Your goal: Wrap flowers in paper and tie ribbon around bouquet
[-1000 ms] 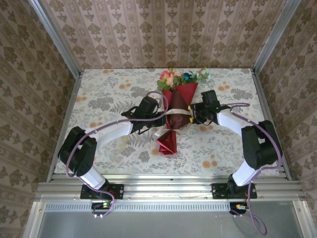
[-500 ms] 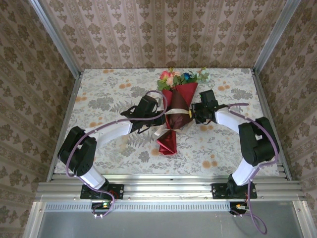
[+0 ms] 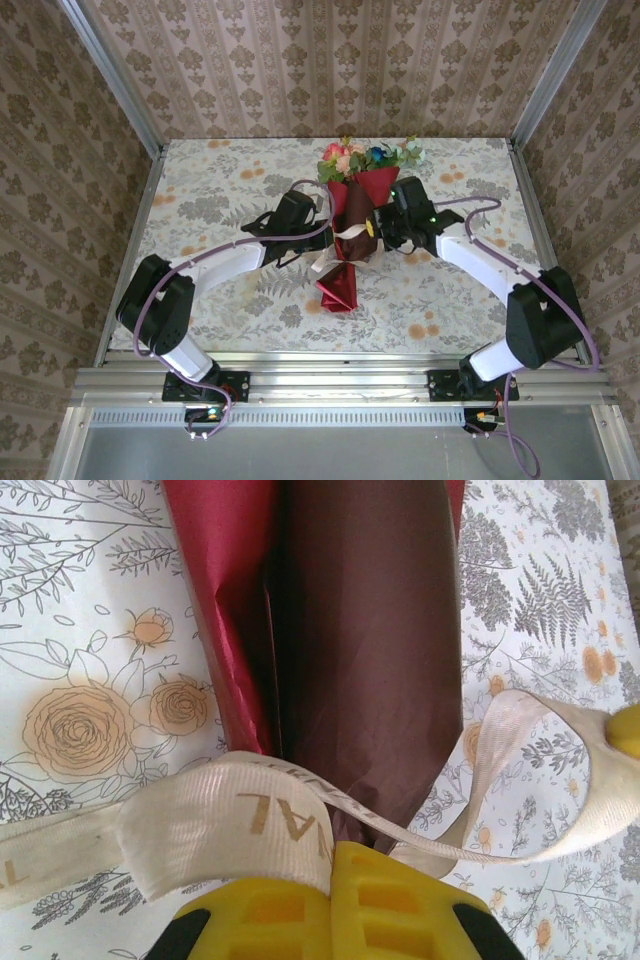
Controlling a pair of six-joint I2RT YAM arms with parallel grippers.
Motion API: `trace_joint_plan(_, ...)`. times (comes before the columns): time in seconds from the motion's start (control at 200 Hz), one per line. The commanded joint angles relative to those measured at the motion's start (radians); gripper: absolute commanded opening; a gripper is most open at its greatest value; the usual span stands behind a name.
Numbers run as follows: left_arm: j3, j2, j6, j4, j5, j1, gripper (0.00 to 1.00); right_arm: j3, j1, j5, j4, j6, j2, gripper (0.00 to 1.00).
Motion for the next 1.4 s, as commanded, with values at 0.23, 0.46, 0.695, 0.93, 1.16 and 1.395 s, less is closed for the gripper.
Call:
trace_joint_plan(0.23,-0.001,-0.014,-0.029,0.08,0.02,0.041,0.0,0.285,-0.002,0.036,-0.051,-0.047,0.242,0.0)
trace_joint_plan(0.46,0.023,0.017,-0.045,0.101,0.05,0.072,0.0,0.383,-0.054,0.005,-0.106,-0.167,0.336,0.32)
trace_joint_plan(0.695,0.034,0.073,-0.058,0.121,0.169,0.14,0.0,0.362,-0.009,0.148,-0.329,-0.518,0.183,0.49)
trace_joint_plan(0.93,0.07,0.113,-0.034,0.097,0.309,0.233,0.0,0.214,0.237,0.28,-0.365,-0.755,0.084,0.48)
trace_joint_plan(1.16,0.108,0.14,-0.034,0.108,0.387,0.312,0.0,0.153,0.366,0.344,-0.305,-0.766,0.059,0.45)
trace_joint_plan(1.395,0.16,0.219,-0.025,0.102,0.509,0.337,0.0,0.33,0.496,0.385,-0.349,-0.885,0.205,0.45)
